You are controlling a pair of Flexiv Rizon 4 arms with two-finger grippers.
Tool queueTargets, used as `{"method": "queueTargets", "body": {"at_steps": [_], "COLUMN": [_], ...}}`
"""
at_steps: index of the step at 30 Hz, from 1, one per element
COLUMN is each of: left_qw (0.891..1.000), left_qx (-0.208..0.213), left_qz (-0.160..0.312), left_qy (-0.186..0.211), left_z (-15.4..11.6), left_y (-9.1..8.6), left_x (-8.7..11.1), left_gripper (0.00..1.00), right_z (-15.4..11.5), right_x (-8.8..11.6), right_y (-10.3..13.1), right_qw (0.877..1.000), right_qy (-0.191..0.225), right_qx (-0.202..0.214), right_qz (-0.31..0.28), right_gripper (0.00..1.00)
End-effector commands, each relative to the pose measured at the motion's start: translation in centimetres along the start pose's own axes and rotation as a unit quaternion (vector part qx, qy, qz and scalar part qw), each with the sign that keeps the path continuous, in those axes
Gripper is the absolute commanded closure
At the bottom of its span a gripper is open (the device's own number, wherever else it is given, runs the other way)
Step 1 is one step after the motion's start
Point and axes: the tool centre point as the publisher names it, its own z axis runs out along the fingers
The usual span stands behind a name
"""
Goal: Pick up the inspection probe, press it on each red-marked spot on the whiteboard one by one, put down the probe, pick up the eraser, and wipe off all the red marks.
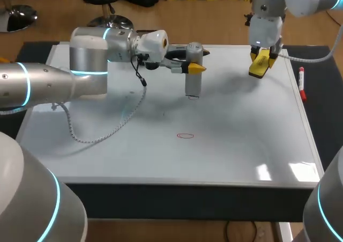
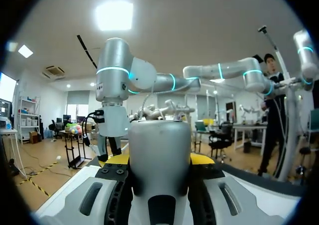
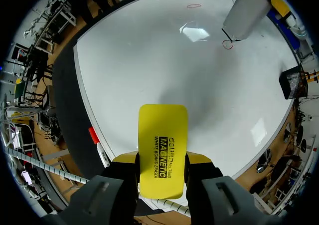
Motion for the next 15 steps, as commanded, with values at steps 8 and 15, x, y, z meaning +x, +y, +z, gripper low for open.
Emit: {"method": "queueTargets", "body": {"at_steps": [8,15], "left_qw": [1.0,1.0], "left_qx": [0.005,0.002], "left_qz": [-0.012,-0.018], "left_qy": [0.007,0.004], "left_z": [0.4,0.2], "left_y": [1.8,2.5], "left_x": [-1.1,-1.2], "left_gripper": [1.0,1.0], "right_z": [-0.1,-0.1], "right_x": [0.0,0.0], "right_y": [-0.1,-0.1], "right_qw": [1.0,1.0], "right_qy": [0.002,0.002], "right_qx": [0.0,0.0], "right_qz": [-0.001,-0.001], "right_gripper": [1.0,1.0]}}
